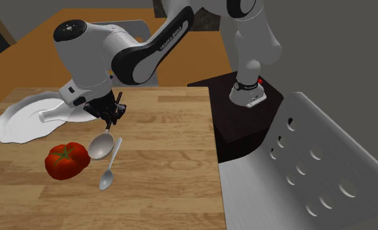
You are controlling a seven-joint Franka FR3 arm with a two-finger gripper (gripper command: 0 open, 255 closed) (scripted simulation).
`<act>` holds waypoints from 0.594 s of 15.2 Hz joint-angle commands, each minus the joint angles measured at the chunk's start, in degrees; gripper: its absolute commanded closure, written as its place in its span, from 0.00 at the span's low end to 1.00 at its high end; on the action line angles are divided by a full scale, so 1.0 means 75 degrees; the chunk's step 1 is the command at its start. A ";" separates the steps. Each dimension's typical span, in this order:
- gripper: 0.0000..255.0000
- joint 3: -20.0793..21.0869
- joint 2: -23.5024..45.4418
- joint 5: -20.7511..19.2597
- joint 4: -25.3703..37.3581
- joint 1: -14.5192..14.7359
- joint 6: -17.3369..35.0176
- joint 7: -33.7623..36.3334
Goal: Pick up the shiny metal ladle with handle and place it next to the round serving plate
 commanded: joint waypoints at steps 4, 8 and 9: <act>1.00 -0.0026 0.0134 -0.0053 -0.0296 -0.0012 0.0426 0.0079; 1.00 -0.0049 0.0268 -0.0102 -0.0496 -0.0012 0.0753 0.0148; 1.00 -0.0056 0.0306 -0.0116 -0.0542 -0.0011 0.0835 0.0165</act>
